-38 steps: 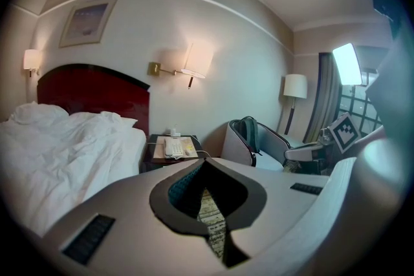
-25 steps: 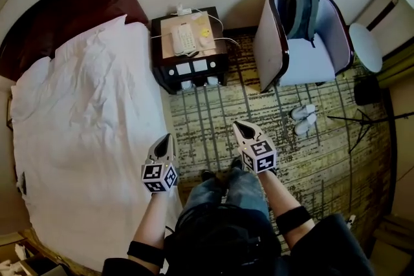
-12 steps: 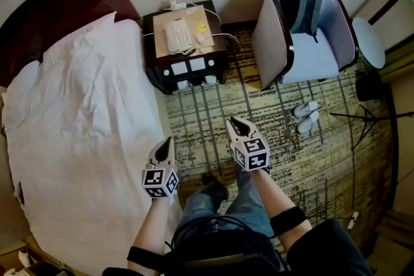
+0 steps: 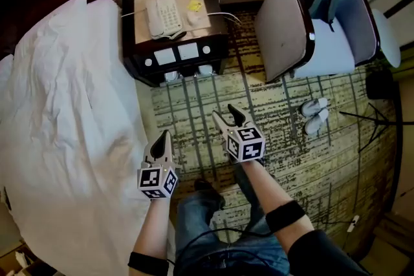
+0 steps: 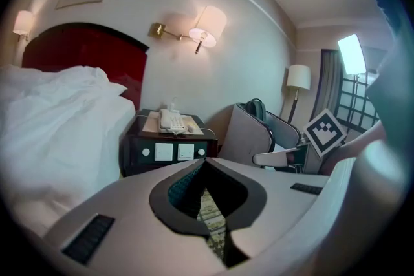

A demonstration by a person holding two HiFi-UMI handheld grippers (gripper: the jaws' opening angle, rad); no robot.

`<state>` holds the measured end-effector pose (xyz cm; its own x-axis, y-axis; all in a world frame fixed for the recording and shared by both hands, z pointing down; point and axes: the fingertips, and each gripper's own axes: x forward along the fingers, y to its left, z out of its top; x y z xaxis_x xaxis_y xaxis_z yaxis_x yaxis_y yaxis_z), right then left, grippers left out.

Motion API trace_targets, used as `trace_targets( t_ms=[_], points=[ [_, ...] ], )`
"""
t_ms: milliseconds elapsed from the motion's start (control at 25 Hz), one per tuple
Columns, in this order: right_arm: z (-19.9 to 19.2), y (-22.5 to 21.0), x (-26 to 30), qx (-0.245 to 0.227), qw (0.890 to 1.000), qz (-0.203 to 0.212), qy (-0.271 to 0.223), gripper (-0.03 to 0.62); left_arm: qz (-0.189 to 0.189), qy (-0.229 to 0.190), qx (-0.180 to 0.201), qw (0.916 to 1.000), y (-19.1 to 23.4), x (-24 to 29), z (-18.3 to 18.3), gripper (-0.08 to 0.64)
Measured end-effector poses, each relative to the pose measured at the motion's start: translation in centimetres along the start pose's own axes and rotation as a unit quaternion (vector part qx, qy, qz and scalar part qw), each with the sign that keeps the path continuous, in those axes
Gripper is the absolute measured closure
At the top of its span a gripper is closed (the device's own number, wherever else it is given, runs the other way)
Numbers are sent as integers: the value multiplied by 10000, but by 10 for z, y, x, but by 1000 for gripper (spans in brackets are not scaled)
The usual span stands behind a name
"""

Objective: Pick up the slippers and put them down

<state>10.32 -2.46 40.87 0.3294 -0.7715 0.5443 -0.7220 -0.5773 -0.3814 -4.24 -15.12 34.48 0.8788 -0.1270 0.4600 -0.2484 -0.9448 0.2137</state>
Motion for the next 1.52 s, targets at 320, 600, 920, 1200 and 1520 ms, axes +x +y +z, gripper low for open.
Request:
trace_targets(
  t_ms=[320, 600, 920, 1200, 1520],
  points=[
    [-90, -76, 126, -135, 9995, -258, 149, 272, 24, -138, 115, 9998, 45, 112, -98, 556],
    [-151, -142, 230, -842, 9949, -551, 97, 187, 112, -367, 134, 9992, 81, 205, -176, 556],
    [-196, -194, 322, -1056, 9913, -747, -236, 160, -113, -582, 590, 9965, 102, 301, -236, 556],
    [-214, -212, 376, -1196, 9886, -856, -313, 104, -175, -640, 856, 9941, 108, 344, -267, 556],
    [-205, -221, 424, -1366, 9863, -915, -163, 80, -32, -552, 743, 9957, 117, 369, -268, 557]
  ],
)
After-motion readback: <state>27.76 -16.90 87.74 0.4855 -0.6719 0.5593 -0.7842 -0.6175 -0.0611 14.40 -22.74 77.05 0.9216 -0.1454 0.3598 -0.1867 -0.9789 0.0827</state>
